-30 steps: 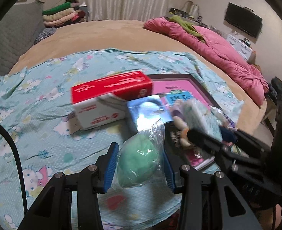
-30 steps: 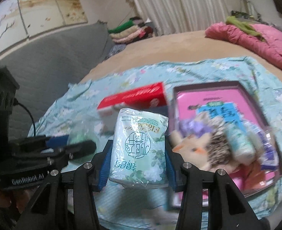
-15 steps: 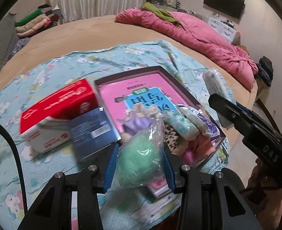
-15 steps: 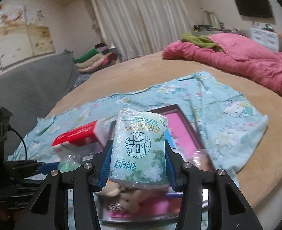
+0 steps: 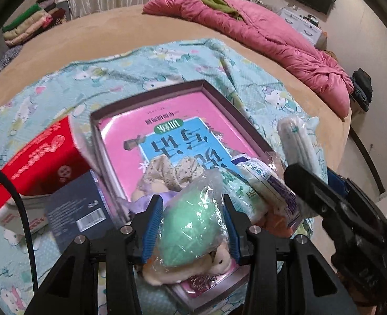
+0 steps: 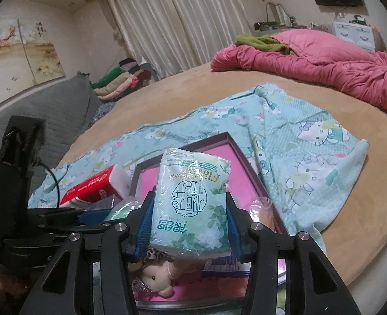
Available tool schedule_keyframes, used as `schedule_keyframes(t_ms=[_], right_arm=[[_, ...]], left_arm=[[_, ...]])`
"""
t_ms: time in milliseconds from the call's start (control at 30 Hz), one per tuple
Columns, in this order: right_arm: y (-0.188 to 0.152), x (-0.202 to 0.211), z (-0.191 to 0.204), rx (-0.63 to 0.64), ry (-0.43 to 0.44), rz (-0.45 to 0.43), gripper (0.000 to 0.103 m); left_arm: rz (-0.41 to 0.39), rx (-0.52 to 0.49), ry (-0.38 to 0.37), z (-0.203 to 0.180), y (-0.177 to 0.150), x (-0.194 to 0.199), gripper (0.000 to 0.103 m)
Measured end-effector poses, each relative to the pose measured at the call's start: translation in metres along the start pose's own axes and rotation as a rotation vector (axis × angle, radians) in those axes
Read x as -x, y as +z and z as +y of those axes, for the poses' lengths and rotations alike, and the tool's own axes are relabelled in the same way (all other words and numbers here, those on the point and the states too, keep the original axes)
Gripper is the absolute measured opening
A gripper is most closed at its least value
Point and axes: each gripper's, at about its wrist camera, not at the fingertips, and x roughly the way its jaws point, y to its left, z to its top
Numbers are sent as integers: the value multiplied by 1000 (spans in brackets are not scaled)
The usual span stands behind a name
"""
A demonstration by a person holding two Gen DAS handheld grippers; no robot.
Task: Organize soft objects
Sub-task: 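Lift the ball and wipes pack and carry both over the book box, then lower the ball and wipes pack into the book box and open both tools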
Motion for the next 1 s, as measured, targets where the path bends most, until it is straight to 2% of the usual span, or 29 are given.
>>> schedule_keyframes(t_ms=[233, 367, 500, 800, 1000], right_arm=[[-4, -16, -4, -13, 0, 49, 50], [-3, -23, -8, -45, 16, 57, 51], [0, -30, -10, -67, 49, 66, 51], [-4, -46, -6, -83, 103, 131, 53], [-4, -46, -5, -88, 109, 130, 53]], left_arm=[[46, -19, -14, 0, 2, -18, 51], [44, 0, -33, 5, 0, -19, 53], [35, -26, -26, 3, -3, -18, 58], [29, -83, 0, -2, -13, -18, 60], [23, -91, 11, -3, -14, -16, 61]])
